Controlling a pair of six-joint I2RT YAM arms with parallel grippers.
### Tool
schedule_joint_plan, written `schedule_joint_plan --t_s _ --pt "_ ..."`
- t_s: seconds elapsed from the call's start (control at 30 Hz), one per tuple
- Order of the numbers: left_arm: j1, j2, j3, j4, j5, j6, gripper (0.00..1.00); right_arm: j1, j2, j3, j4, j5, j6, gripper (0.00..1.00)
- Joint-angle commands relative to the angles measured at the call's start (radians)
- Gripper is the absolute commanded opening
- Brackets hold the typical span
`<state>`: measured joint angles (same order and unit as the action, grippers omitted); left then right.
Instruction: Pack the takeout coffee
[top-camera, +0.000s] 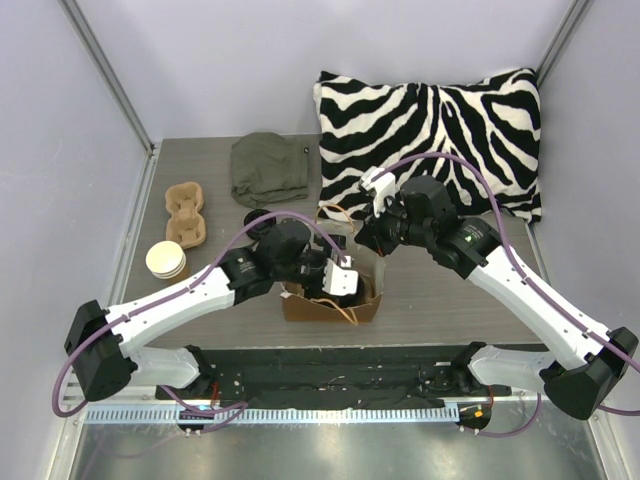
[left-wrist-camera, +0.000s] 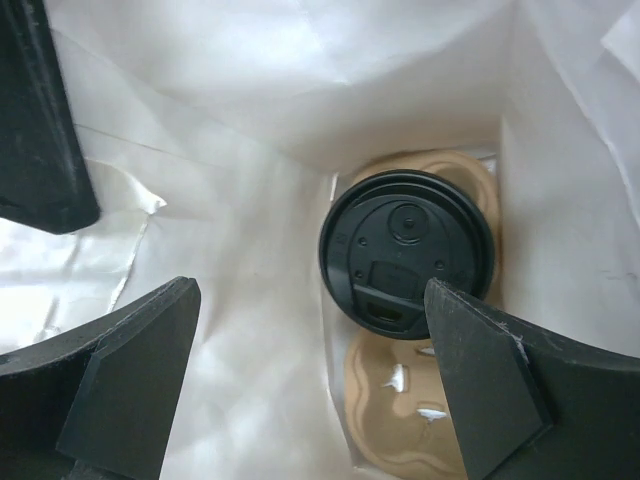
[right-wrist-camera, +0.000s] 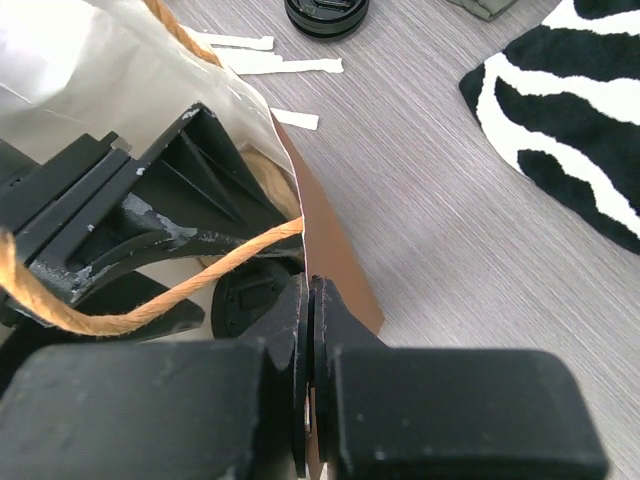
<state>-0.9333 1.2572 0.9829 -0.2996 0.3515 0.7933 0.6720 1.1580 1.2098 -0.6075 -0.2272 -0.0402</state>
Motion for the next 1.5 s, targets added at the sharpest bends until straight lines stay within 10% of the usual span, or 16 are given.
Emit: schedule_joint_plan --t_s 0.0,0.53,1.23,1.47 --pt "0.022 -0.024 0.028 -0.015 0.096 0.015 1.00 0.001 -0.018 -0.009 0.020 0.031 -0.036 0.01" --pt "0.060 0.025 0.085 0.025 0.092 -0.020 0.91 0.003 -0.107 -0.052 0.117 0.052 -0.113 0.01" --pt "0.053 0.091 0.039 0.086 0.126 0.034 0.20 0.005 -0.103 -0.062 0.150 0.006 -0.162 0.01" --pt "0.048 0.125 0.039 0.096 0.129 0.047 0.15 0.015 -0.109 -0.062 0.153 0.009 -0.174 0.01"
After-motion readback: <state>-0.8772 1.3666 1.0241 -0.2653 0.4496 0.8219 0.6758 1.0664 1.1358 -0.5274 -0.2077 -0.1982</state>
